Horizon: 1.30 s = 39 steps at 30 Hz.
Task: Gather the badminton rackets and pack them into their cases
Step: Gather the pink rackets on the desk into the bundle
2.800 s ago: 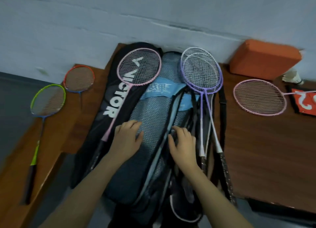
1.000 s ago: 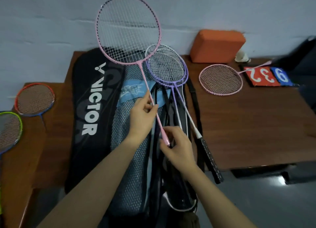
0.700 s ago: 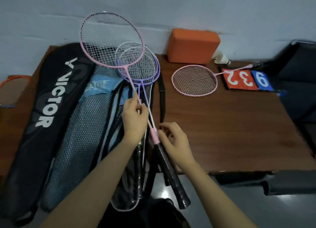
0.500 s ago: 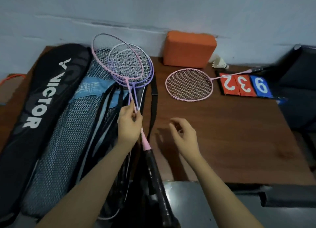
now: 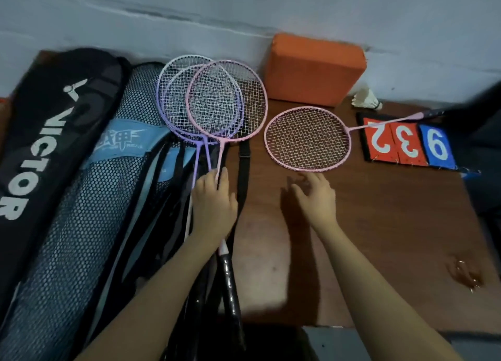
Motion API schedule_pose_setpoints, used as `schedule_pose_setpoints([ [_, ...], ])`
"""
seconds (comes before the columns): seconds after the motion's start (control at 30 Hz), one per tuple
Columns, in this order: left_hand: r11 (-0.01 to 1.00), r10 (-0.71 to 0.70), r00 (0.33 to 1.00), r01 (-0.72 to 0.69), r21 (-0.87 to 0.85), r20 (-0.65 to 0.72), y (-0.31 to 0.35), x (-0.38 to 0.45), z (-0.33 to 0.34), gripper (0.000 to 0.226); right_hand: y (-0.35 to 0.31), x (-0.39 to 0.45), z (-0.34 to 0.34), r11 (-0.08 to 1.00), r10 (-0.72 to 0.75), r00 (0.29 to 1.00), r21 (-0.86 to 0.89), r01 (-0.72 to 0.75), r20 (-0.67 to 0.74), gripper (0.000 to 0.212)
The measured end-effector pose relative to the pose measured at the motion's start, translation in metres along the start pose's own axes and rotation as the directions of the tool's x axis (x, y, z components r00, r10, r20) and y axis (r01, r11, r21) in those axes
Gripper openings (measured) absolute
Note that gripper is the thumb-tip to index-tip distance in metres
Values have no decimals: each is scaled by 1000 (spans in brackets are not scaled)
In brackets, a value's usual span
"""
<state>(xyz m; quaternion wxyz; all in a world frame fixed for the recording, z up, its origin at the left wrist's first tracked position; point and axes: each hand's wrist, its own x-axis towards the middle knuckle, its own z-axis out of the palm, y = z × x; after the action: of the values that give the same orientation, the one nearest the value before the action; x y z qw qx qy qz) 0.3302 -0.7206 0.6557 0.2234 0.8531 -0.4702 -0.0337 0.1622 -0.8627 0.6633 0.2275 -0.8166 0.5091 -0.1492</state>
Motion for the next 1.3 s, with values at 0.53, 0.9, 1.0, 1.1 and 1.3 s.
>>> schedule_pose_setpoints([
  [0.53, 991, 101, 962, -75, -110, 255, 94, 70, 78, 40, 85, 75, -2, 918, -289, 956, -295, 264, -43, 15],
  [0.9, 840, -299, 947, 319, -438, 115, 118, 56, 70, 43, 67, 56, -8, 872, -474, 876, -183, 454, -87, 26],
  [1.0, 761, -394, 910, 402, -509, 130, 123, 62, 67, 46, 65, 51, -11, 893, -442, 892, -142, 428, -96, 26],
  [1.1, 710, -441, 887, 438, -552, 136, 126, 70, 68, 46, 70, 53, -16, 903, -423, 902, -117, 413, -80, 23],
  [1.3, 644, -479, 878, 363, -673, 16, 147, 72, 56, 45, 85, 63, -53, 964, -255, 961, 51, 261, -111, 29],
])
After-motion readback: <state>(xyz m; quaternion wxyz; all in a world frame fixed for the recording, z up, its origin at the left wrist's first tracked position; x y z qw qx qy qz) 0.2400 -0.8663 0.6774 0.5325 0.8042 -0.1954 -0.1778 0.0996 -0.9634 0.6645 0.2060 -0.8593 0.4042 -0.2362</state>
